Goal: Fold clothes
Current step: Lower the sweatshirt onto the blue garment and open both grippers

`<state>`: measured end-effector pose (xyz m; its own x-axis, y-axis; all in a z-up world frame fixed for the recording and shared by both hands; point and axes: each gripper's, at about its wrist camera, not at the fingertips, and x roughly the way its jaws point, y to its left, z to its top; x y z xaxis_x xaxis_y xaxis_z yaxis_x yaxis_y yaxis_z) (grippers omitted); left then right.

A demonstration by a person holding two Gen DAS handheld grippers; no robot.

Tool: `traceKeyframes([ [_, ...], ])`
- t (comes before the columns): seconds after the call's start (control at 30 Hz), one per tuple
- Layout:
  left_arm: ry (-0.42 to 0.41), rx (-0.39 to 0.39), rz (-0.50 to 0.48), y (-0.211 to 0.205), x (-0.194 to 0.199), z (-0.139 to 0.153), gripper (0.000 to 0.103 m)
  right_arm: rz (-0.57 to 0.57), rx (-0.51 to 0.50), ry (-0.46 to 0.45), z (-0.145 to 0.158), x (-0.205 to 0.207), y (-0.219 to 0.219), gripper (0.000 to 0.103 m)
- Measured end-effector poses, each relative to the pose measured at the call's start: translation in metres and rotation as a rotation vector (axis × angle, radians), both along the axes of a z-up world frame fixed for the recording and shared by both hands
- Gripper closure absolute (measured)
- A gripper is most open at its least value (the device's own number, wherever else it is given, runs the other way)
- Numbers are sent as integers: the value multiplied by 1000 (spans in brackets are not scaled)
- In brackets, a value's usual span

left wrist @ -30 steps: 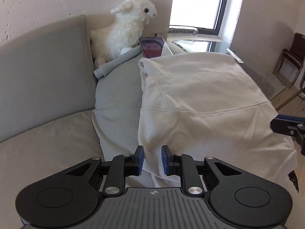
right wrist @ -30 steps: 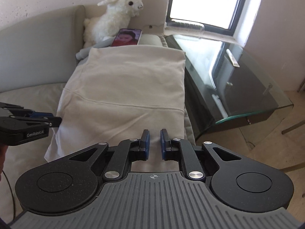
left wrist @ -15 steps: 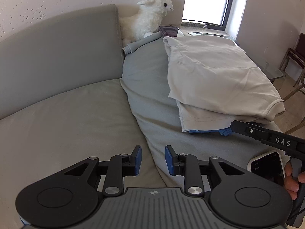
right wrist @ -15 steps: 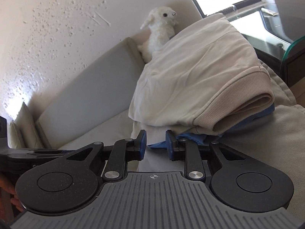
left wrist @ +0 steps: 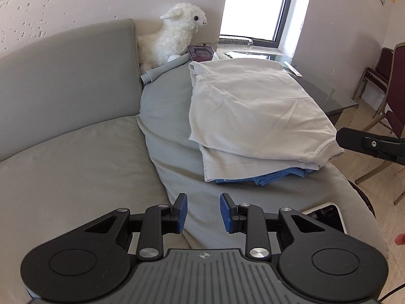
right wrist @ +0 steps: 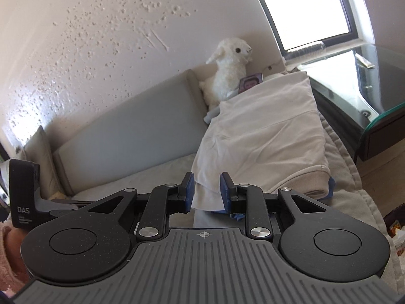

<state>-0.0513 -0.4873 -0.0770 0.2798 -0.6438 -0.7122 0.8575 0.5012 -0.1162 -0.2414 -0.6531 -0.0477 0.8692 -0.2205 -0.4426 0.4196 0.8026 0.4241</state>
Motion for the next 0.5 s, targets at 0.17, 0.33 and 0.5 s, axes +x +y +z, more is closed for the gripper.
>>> traceKeyframes([
  [0.17, 11, -2, 3, 18, -15, -1, 71, -17, -32, 23, 7, -11, 16, 69],
  [0.33, 16, 3, 12, 31, -21, -1, 70, -33, -28, 53, 0, -15, 34, 67],
  [0.5, 3, -19, 9, 35, -26, 5, 64, -36, -98, 104, 3, -16, 57, 66],
])
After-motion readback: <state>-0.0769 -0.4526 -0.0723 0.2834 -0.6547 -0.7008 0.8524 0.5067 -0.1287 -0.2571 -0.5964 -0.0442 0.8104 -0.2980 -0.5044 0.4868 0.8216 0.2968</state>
